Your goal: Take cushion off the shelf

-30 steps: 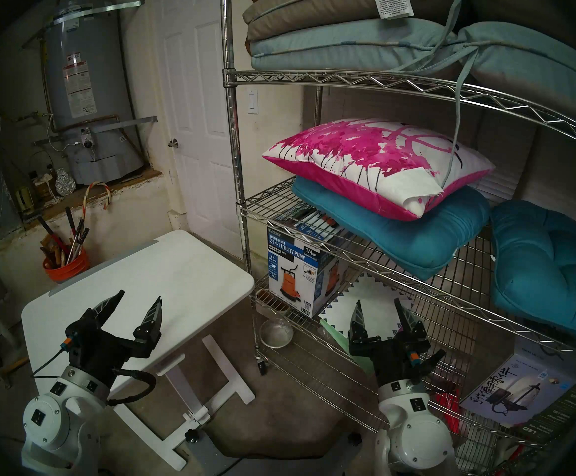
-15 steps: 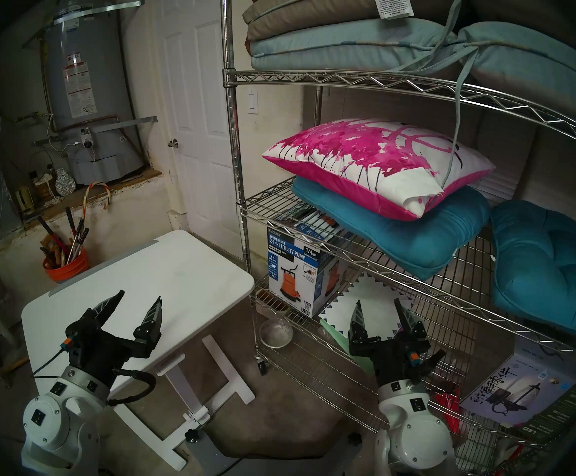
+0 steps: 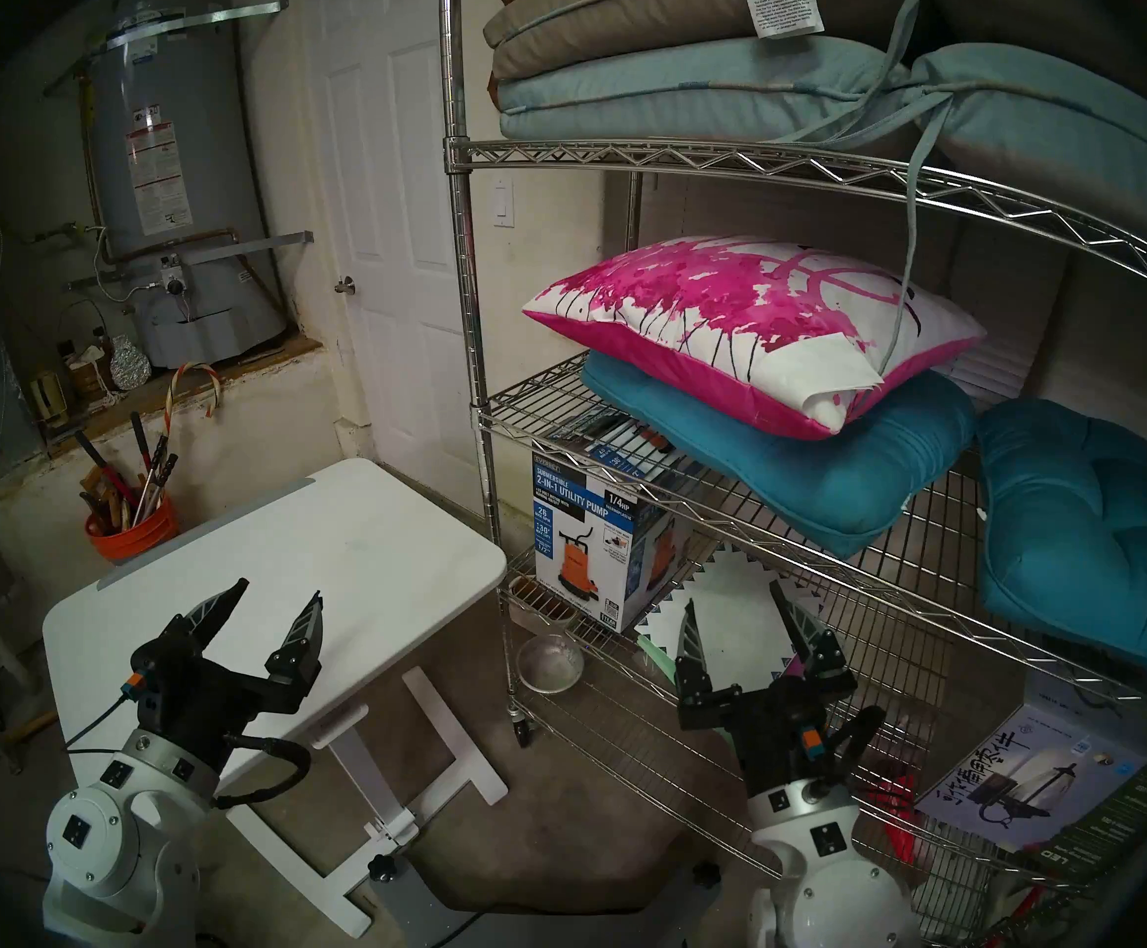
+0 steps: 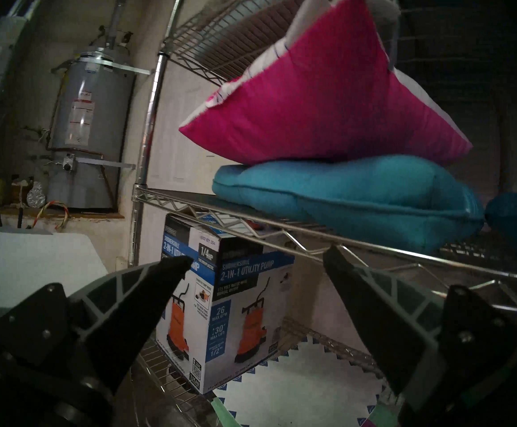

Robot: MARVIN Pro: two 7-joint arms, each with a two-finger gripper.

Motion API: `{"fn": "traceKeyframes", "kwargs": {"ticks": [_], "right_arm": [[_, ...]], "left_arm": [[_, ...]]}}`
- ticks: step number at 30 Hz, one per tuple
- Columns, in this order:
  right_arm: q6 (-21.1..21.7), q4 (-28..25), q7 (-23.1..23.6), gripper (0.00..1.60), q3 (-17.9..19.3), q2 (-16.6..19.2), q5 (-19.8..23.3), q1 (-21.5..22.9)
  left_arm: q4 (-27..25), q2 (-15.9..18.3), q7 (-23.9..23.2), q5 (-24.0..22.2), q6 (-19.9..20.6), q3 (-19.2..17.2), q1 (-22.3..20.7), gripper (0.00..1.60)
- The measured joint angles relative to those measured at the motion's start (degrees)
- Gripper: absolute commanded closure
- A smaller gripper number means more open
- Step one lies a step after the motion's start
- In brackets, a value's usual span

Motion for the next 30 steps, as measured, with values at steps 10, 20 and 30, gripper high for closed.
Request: {"fn": "traceKeyframes", "kwargs": {"ticks": [10,20,30], "right_arm": [[-8.6,-4.2,-3.3,0.0,-0.7,0.1,-11.9,-6.2],[-14.9,-5.4,-8.3,0.0,0.5,-0.9,-25.2,-5.4],[-15.5,-5.4,-10.6,0.0,2.0,-1.3,-32.2,0.4]], "left_arm": [[0.0,0.0,0.0,0.0,0.0,0.0,0.0,0.0],[0.0,0.0,0.0,0.0,0.0,0.0,0.0,0.0],[0.0,0.0,-0.1,0.0,0.0,0.0,0.0,0.0]]}}
